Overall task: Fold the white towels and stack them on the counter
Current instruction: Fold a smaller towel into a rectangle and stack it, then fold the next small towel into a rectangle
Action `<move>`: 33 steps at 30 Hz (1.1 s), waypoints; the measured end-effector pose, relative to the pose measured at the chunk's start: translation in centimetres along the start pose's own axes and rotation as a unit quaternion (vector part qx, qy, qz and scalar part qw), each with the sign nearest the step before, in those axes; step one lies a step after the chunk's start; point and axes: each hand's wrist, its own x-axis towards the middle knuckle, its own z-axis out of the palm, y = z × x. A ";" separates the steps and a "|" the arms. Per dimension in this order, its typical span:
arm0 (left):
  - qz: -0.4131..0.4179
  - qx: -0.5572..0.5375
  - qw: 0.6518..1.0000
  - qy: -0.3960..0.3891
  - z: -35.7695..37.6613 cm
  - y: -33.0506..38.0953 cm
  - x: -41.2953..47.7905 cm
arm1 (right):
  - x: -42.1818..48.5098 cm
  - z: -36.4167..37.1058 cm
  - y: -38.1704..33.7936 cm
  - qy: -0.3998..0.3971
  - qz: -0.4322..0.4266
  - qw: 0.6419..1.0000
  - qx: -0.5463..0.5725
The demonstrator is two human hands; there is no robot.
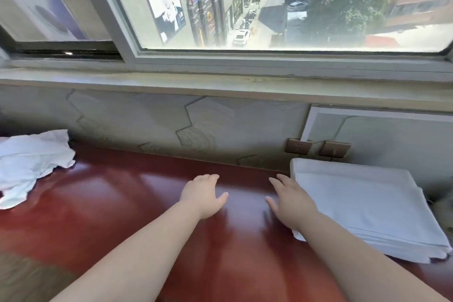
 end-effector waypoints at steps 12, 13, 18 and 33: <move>-0.170 -0.114 0.977 0.052 -1.0 -24.6 -11.0 | 3.9 1.7 -22.5 0.005 -0.086 0.996 -0.024; -0.181 -0.122 0.974 0.056 -1.0 -27.1 -12.3 | 4.3 2.2 -25.0 0.002 -0.093 0.995 -0.026; -0.242 -0.143 0.956 0.080 -1.4 -40.6 -18.7 | 6.2 5.3 -38.2 -0.012 -0.139 0.990 -0.020; -0.326 -0.190 0.918 0.124 -2.4 -63.9 -27.7 | 11.4 11.0 -62.2 -0.051 -0.172 0.983 -0.026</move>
